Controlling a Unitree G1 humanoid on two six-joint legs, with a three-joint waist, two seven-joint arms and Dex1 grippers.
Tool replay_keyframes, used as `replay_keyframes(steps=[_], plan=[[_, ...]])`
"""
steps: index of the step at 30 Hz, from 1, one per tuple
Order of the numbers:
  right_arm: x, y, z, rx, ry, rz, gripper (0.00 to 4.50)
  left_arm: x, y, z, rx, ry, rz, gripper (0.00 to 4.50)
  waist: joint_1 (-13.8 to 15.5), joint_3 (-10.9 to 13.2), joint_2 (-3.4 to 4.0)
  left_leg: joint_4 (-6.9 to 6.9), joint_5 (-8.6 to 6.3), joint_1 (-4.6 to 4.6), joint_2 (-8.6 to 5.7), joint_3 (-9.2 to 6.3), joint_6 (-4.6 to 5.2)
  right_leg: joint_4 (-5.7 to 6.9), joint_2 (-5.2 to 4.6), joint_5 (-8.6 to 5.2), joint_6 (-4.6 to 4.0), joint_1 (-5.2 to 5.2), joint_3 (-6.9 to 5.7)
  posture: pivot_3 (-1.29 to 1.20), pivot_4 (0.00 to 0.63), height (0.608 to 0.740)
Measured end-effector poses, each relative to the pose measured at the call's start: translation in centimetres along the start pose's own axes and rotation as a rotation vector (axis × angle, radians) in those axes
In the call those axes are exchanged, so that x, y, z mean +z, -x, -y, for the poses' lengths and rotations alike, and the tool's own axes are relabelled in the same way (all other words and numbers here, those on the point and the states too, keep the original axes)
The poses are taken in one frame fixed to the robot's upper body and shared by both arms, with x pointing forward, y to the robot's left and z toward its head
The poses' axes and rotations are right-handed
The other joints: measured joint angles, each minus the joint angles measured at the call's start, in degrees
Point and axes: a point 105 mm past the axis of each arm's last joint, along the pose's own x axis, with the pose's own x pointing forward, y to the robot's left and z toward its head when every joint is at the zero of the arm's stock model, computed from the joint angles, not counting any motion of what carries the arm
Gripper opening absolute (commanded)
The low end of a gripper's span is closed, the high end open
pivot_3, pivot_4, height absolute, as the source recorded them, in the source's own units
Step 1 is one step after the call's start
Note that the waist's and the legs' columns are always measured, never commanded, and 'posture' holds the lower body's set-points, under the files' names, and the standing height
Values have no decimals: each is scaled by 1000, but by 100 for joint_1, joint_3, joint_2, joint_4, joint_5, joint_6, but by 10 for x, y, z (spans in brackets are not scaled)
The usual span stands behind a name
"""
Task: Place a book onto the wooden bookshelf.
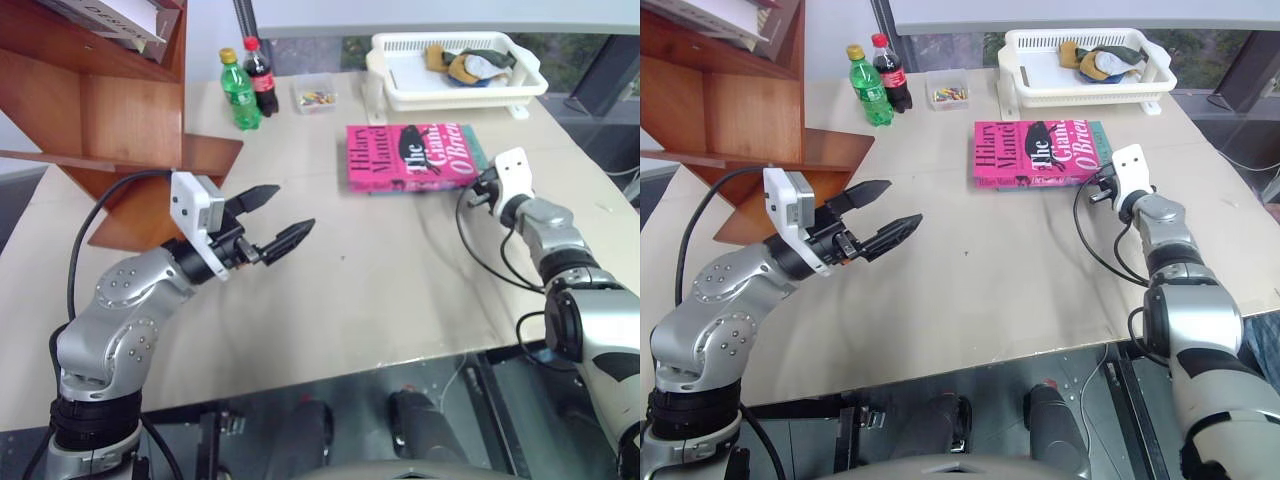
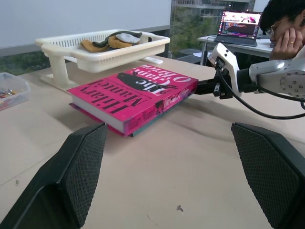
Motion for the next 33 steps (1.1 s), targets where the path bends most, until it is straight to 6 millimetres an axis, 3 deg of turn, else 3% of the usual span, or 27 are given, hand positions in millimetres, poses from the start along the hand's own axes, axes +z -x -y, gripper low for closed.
replay_keyframes(steps=[6,11,14,19,21,24,26,33], plan=[[10,0,-7,60,23,51,35,0,0,0,-3,0,1,4500,6,0,0,0,0,-1,0,-3,0,0,0,0,0,0,-3,0,150,740],[0,2,-8,59,26,37,35,0,-3,0,-9,5,1,4500,15,0,1,0,0,-2,0,-7,0,0,-1,0,0,0,-7,0,150,740],[-7,6,-4,53,47,22,873,-2,-7,0,-10,25,-6,4500,23,1,2,1,0,-4,-5,-10,0,0,-4,0,0,1,-10,0,150,740],[-14,27,14,21,129,29,3185,-17,-22,-5,42,64,-40,4500,52,2,4,2,0,-16,-10,-29,0,-7,-11,0,0,2,-30,0,150,740],[-20,35,13,25,147,25,4104,-21,-27,-8,73,72,-43,4500,46,2,4,5,0,-22,-10,-35,0,-5,-13,0,1,-1,-37,0,150,740],[-27,60,3,66,182,26,4104,-25,-42,-12,109,147,-20,4500,58,0,13,9,0,-41,-10,-48,0,-4,-17,0,1,-14,-51,0,150,740],[-19,73,-11,118,212,54,4104,-30,-53,-13,131,253,-11,4500,56,-1,17,19,0,-52,-13,-52,0,3,-22,1,3,-21,-56,0,150,740],[45,139,-66,231,408,243,4309,-54,-117,-19,273,867,77,4500,188,0,21,54,0,-64,-35,-85,2,13,-32,4,12,-7,-91,0,150,740]])
